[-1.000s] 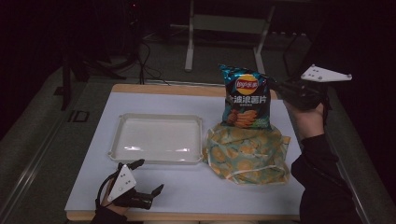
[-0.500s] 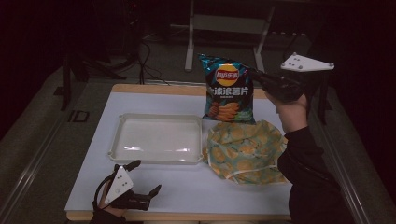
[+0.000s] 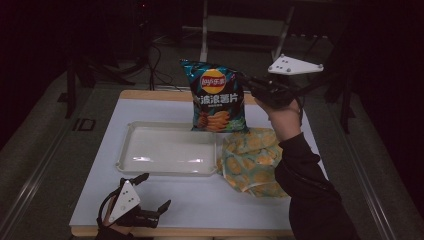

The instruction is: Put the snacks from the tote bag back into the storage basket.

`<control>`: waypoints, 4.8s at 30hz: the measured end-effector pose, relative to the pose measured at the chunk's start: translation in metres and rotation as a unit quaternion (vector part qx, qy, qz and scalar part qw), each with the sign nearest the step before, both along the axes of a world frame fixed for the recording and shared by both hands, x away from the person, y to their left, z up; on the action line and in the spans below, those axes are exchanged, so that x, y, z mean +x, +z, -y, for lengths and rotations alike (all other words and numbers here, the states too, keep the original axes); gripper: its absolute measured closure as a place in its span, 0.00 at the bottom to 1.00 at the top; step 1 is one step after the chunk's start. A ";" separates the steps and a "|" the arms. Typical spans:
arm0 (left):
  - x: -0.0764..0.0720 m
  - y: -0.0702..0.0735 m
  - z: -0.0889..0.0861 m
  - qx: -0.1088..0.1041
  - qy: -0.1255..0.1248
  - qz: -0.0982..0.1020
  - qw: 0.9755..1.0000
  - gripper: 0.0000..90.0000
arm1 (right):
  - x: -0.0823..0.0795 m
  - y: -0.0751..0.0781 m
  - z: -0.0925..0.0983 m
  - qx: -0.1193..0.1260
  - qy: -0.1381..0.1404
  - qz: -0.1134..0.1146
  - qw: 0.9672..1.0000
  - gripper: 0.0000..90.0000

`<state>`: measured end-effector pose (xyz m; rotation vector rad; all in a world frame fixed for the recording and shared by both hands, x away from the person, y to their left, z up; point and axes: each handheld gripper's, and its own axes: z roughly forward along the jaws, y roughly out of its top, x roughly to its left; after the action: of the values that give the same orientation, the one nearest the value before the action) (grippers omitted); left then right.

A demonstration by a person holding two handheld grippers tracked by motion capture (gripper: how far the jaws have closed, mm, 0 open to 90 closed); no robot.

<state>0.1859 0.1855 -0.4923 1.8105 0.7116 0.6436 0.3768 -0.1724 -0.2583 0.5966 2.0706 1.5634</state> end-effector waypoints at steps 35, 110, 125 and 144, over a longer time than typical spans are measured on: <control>-0.007 0.004 -0.008 -0.013 0.009 0.013 1.000 0.00 | -0.008 -0.028 -0.125 0.010 0.094 -0.016 0.995 1.00; -0.005 0.000 -0.007 -0.001 0.001 0.005 1.000 0.00 | 0.059 -0.184 -0.139 -0.068 0.052 -0.160 0.983 1.00; -0.005 0.000 -0.008 0.000 -0.001 0.002 1.000 0.00 | 0.078 -0.202 -0.145 -0.095 0.021 -0.174 0.980 0.93; -0.005 0.000 -0.007 0.000 0.002 -0.001 1.000 0.00 | 0.071 -0.174 -0.135 -0.106 0.015 -0.186 0.977 0.39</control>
<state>0.1814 0.1922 -0.4925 1.8096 0.7160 0.6436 0.4476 -0.0369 -0.4325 0.8317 2.4925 1.2963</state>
